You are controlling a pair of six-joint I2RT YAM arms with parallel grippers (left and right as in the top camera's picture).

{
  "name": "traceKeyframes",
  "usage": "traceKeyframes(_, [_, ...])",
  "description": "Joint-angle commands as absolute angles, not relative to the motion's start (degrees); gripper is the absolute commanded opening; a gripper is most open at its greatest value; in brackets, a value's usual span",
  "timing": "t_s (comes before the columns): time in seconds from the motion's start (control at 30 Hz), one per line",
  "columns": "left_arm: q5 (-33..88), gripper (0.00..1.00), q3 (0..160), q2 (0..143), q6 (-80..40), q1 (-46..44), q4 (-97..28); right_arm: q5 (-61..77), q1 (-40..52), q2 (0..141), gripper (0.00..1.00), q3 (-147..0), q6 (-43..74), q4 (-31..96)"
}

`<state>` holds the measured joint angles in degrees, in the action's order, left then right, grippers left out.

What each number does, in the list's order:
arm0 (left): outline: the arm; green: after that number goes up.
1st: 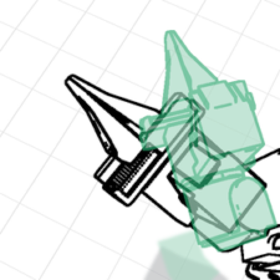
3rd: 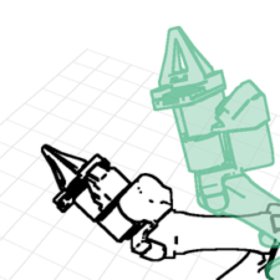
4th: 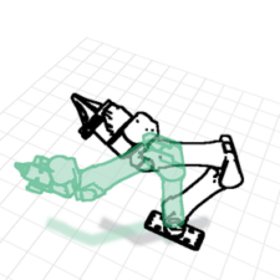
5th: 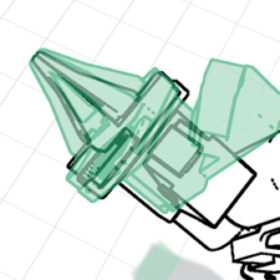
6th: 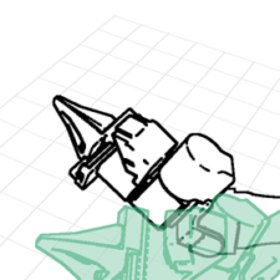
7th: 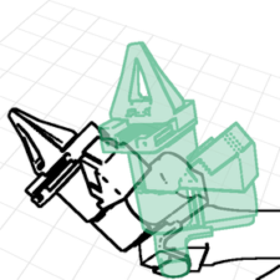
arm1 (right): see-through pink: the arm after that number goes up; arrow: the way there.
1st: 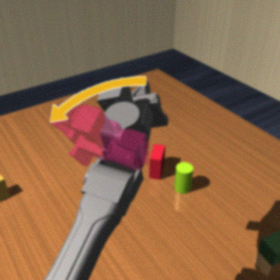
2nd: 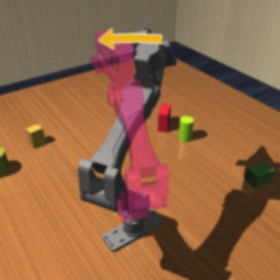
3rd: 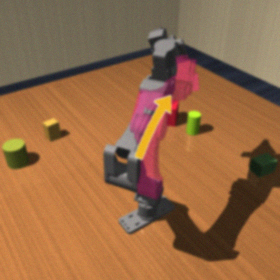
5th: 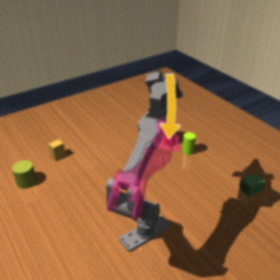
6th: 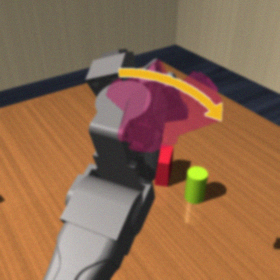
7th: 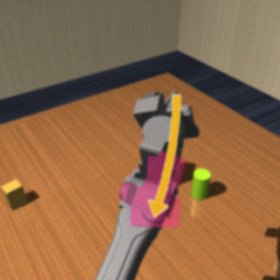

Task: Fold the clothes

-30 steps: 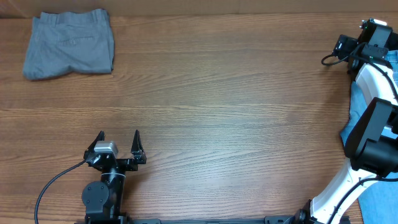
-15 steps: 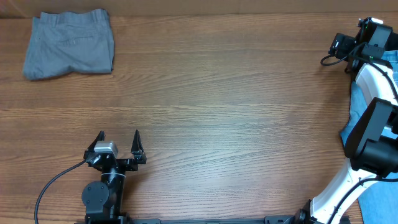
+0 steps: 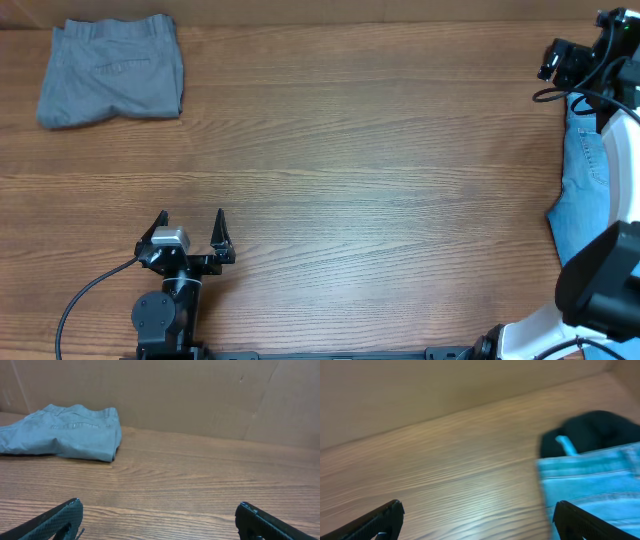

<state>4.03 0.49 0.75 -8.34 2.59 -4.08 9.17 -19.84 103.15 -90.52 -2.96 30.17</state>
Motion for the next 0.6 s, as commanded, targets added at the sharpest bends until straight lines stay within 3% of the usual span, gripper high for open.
traceKeyframes(0.0, [4.5, 1.0, 0.3, 0.3, -7.7, 2.1, -4.1, 24.0, -19.6, 103.0, 1.0, -91.5, -2.7, 32.3])
traceKeyframes(0.1, [4.4, 1.0, 0.3, 0.3, -7.7, 2.1, -4.1, 24.6, -19.0, 103.0, 1.0, -91.5, -2.7, 35.0])
traceKeyframes(0.23, [4.4, 1.0, 0.3, 0.3, -7.7, 2.1, -4.1, 2.7, -18.0, 103.0, 1.0, -91.5, 5.1, 39.2])
traceKeyframes(0.4, [4.4, 1.0, 0.3, 0.3, -7.7, 2.1, -4.1, 11.1, -18.0, 103.0, 1.0, -91.0, 5.2, 44.8])
traceKeyframes(0.57, [4.5, 1.0, 0.3, 0.3, -7.7, 2.1, -4.1, 9.0, -18.0, 103.0, 1.0, -91.3, 12.1, 46.1])
